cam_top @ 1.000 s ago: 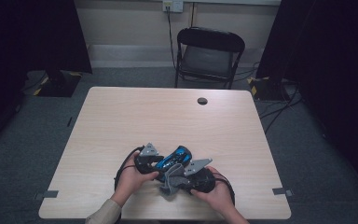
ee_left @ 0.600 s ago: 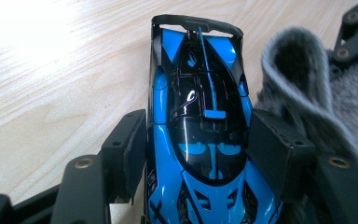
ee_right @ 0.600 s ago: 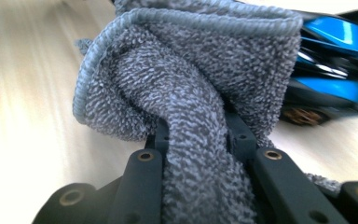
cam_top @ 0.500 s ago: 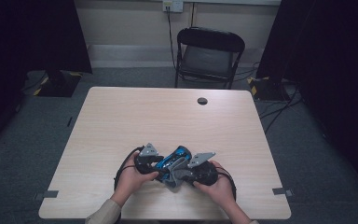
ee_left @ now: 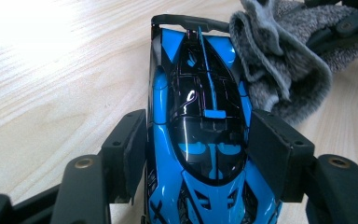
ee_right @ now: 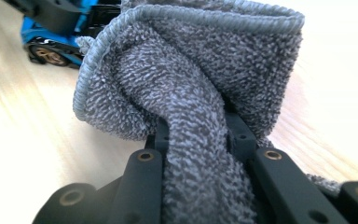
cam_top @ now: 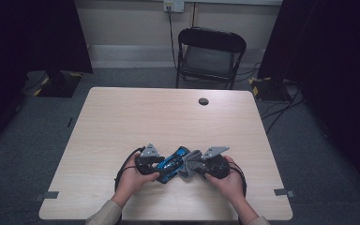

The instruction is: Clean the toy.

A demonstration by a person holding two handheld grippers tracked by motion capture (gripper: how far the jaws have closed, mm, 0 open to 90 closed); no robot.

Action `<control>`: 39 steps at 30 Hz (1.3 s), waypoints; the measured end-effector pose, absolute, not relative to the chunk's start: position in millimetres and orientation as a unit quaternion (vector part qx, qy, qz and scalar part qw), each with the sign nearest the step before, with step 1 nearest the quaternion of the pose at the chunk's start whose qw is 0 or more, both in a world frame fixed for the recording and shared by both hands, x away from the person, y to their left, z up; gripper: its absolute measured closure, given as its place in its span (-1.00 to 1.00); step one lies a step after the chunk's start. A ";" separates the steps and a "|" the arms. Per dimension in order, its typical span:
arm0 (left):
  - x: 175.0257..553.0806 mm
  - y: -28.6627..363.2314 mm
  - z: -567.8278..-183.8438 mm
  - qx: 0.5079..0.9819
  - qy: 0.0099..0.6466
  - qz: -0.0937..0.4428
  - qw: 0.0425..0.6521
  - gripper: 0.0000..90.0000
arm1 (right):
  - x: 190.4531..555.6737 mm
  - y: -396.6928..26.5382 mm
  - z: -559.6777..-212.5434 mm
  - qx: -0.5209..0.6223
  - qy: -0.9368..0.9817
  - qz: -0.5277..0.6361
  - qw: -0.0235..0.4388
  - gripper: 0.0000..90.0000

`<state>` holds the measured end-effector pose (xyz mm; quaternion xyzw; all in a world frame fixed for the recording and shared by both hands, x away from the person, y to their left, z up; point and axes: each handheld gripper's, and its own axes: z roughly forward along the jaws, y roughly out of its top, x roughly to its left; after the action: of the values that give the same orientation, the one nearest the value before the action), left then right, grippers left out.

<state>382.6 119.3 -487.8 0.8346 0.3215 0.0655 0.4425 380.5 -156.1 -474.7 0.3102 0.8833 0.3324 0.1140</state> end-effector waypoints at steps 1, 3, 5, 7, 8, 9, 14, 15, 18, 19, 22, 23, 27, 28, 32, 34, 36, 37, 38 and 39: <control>382.6 119.3 -487.7 0.835 0.321 0.065 0.442 -0.15 | 381.0 -157.7 -474.8 0.314 0.882 0.332 0.116 0.60; 382.6 119.4 -487.7 0.835 0.321 0.065 0.442 -0.15 | 381.4 -161.9 -474.6 0.324 0.878 0.332 0.119 0.60; 382.6 119.6 -487.7 0.835 0.322 0.065 0.442 -0.15 | 381.3 -164.2 -474.3 0.328 0.876 0.331 0.122 0.60; 382.6 119.7 -487.7 0.835 0.321 0.065 0.442 -0.15 | 380.7 -167.1 -473.6 0.331 0.875 0.330 0.127 0.60; 382.5 119.8 -487.5 0.835 0.321 0.065 0.442 -0.15 | 380.1 -168.3 -473.1 0.329 0.875 0.332 0.127 0.60; 382.6 119.8 -487.4 0.835 0.321 0.064 0.441 -0.15 | 379.4 -169.1 -472.5 0.330 0.874 0.334 0.128 0.60; 383.0 119.9 -487.5 0.836 0.321 0.064 0.441 -0.15 | 368.0 -162.4 -465.6 0.297 0.883 0.346 0.112 0.60; 383.1 119.8 -487.5 0.836 0.321 0.064 0.441 -0.15 | 364.5 -158.7 -464.4 0.289 0.886 0.347 0.107 0.60; 383.1 119.7 -487.6 0.835 0.321 0.064 0.442 -0.15 | 357.0 -149.5 -463.1 0.269 0.892 0.352 0.096 0.60; 382.9 119.6 -487.7 0.835 0.322 0.064 0.442 -0.15 | 353.1 -144.1 -463.0 0.260 0.894 0.354 0.090 0.60; 382.7 119.7 -487.4 0.835 0.322 0.065 0.441 -0.15 | 338.1 -117.9 -466.0 0.223 0.905 0.356 0.068 0.59; 382.7 119.7 -487.4 0.835 0.322 0.064 0.441 -0.15 | 335.7 -111.7 -467.8 0.216 0.907 0.355 0.065 0.59; 382.5 120.4 -487.4 0.836 0.321 0.065 0.440 -0.14 | 335.6 -95.8 -475.7 0.211 0.909 0.355 0.061 0.59; 382.5 120.4 -487.4 0.836 0.321 0.065 0.440 -0.15 | 335.6 -95.8 -475.7 0.211 0.909 0.355 0.061 0.59; 382.4 120.3 -487.8 0.835 0.321 0.065 0.442 -0.15 | 342.4 -95.2 -476.9 0.222 0.905 0.358 0.060 0.59; 382.4 120.3 -487.8 0.835 0.321 0.065 0.443 -0.14 | 343.4 -96.3 -476.6 0.223 0.905 0.357 0.062 0.59; 382.3 120.3 -487.7 0.835 0.321 0.065 0.442 -0.14 | 346.4 -102.1 -475.6 0.228 0.905 0.352 0.071 0.59; 382.2 120.3 -487.7 0.835 0.321 0.065 0.442 -0.14 | 347.7 -105.1 -475.5 0.230 0.905 0.351 0.075 0.59; 382.1 120.3 -487.8 0.835 0.322 0.064 0.443 -0.14 | 349.3 -108.4 -475.5 0.235 0.904 0.349 0.079 0.59; 382.1 120.4 -487.8 0.835 0.322 0.065 0.442 -0.14 | 351.2 -112.2 -475.7 0.242 0.901 0.350 0.081 0.59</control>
<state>382.1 120.4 -487.8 0.8347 0.3215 0.0645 0.4423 351.2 -112.2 -475.7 0.2419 0.9013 0.3500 0.0814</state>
